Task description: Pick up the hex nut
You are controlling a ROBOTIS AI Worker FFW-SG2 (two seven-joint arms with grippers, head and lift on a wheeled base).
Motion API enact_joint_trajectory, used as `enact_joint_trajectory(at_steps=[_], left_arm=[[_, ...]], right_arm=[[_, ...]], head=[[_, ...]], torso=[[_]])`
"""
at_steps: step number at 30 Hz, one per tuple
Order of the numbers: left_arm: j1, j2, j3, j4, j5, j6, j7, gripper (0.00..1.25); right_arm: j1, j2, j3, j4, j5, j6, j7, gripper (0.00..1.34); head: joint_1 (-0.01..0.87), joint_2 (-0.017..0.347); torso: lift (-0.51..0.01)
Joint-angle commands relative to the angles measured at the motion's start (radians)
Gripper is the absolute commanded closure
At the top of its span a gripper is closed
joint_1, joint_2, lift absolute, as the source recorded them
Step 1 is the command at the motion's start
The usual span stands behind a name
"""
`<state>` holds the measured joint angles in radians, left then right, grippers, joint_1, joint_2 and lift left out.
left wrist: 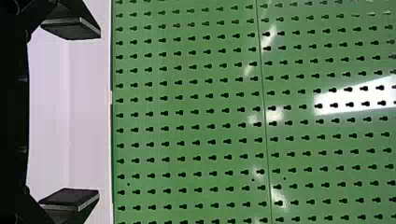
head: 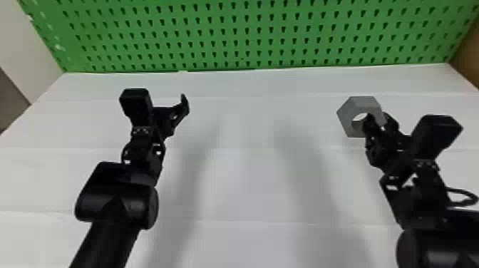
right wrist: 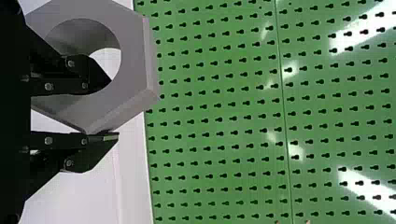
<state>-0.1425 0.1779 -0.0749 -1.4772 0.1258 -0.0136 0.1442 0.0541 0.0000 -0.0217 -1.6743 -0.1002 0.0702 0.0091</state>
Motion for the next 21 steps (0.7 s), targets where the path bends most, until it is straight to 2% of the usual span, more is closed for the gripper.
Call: enact_joint_trajectory(at_steps=[1, 21], left_arm=[[0.001, 0.000, -0.003, 0.000, 0.000, -0.002, 0.000, 0.09], [0.004, -0.002, -0.014, 0.000, 0.005, -0.003, 0.008, 0.09]], right_arm=[[-0.002, 0.001, 0.005, 0.001, 0.002, -0.004, 0.000, 1.07], [-0.011, 0.001, 0.019, 0.011, 0.020, -0.017, 0.000, 1.07]], head=[[0.785, 0.149], [0.785, 0.149]], torso=[[-0.083], [-0.083]])
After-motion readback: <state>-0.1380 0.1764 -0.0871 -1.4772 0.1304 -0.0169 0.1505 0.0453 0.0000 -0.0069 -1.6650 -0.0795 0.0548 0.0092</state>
